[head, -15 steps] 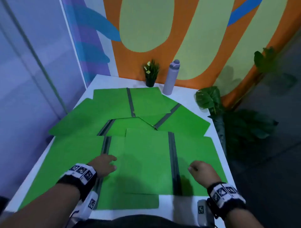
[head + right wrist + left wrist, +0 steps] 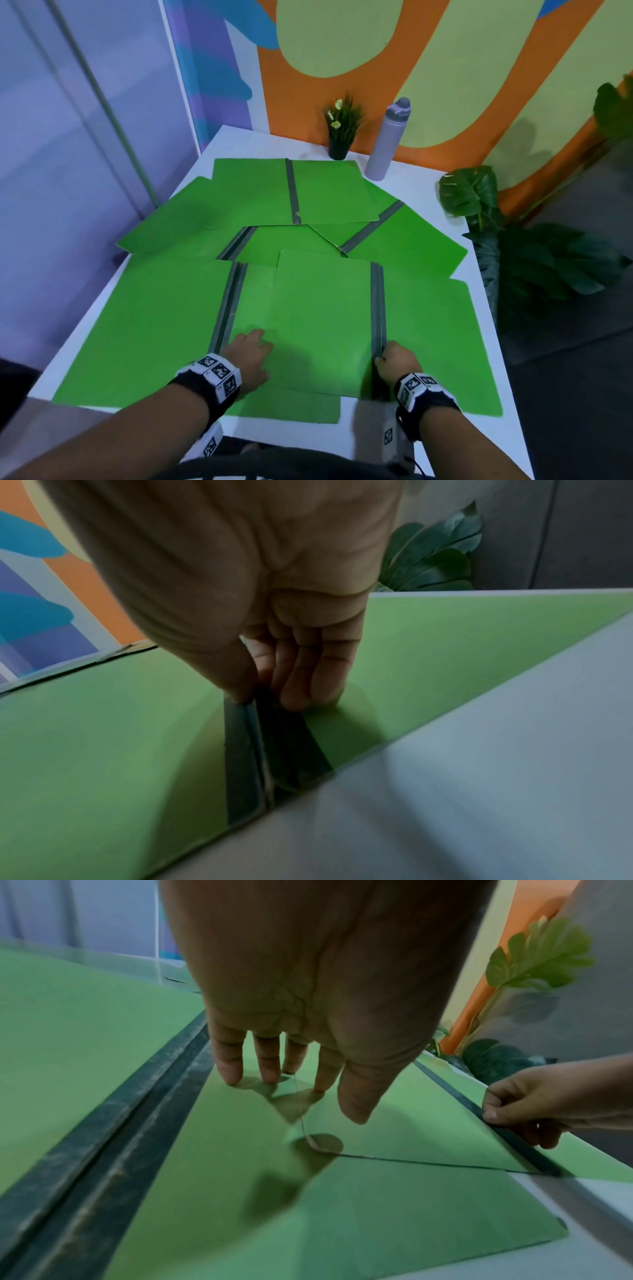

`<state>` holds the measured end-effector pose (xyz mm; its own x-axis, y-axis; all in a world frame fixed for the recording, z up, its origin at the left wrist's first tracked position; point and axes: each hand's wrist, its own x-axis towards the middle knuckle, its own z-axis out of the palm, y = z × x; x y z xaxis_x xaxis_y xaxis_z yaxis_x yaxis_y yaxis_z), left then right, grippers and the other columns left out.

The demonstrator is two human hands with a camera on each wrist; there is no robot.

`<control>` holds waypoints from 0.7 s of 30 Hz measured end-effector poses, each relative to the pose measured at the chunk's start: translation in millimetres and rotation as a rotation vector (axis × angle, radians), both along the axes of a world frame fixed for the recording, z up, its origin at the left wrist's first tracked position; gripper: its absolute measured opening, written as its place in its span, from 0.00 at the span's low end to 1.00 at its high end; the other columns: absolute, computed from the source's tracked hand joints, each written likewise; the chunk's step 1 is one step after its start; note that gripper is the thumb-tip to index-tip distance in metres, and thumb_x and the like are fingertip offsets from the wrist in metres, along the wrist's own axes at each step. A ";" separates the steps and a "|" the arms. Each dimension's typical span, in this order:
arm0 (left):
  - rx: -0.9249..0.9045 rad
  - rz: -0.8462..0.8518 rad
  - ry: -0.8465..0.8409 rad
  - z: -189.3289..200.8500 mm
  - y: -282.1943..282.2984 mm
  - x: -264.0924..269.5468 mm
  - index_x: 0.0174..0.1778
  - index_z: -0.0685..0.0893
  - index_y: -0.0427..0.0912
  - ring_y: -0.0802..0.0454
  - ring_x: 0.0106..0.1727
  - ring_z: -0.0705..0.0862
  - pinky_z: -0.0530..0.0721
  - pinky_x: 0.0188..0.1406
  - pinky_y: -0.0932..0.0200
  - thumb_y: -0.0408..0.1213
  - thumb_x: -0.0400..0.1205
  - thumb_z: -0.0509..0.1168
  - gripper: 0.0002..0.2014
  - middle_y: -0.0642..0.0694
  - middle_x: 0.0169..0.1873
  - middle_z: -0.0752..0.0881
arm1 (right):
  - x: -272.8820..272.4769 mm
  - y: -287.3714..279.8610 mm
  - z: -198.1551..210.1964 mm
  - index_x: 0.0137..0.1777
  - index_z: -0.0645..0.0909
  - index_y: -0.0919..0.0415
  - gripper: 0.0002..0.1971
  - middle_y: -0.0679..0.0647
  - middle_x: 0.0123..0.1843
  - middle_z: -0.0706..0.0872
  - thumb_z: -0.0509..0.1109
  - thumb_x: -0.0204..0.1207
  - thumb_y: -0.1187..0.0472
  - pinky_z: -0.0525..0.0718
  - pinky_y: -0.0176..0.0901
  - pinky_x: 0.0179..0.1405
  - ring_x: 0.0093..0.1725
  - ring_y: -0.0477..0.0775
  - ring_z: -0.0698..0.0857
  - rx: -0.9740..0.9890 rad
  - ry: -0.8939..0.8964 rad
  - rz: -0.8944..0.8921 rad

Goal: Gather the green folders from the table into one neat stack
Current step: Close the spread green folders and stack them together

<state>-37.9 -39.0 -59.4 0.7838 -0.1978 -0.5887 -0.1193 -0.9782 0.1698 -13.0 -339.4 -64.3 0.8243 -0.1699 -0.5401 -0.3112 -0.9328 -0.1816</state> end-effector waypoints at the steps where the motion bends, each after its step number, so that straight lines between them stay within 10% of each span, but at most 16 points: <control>1: 0.010 -0.006 -0.004 -1.5 0.5 -1.3 0.81 0.65 0.51 0.36 0.84 0.60 0.66 0.81 0.37 0.49 0.80 0.64 0.33 0.42 0.86 0.55 | 1.2 1.6 -1.4 0.59 0.76 0.66 0.14 0.62 0.57 0.85 0.62 0.79 0.58 0.81 0.46 0.52 0.55 0.60 0.84 0.001 0.005 -0.009; 13: -0.291 0.303 -0.144 39.5 28.7 15.5 0.80 0.69 0.46 0.43 0.81 0.68 0.65 0.81 0.45 0.50 0.82 0.63 0.30 0.40 0.81 0.69 | 2.9 4.2 98.7 0.41 0.73 0.61 0.07 0.52 0.48 0.77 0.59 0.81 0.65 0.77 0.45 0.45 0.45 0.55 0.79 0.341 -0.672 -0.164; 21: -1.001 0.526 -0.176 151.8 6.8 35.5 0.80 0.67 0.54 0.51 0.71 0.78 0.76 0.73 0.43 0.63 0.79 0.60 0.34 0.47 0.79 0.73 | -13.4 68.2 162.3 0.45 0.73 0.60 0.04 0.55 0.54 0.87 0.65 0.76 0.68 0.77 0.37 0.33 0.40 0.53 0.86 0.279 -1.017 0.438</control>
<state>-2.4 -32.2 92.4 0.9641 -0.1397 -0.2259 0.1655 -0.3493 0.9223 -26.4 -271.3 98.0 0.8602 0.2609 0.4382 0.4408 -0.8125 -0.3815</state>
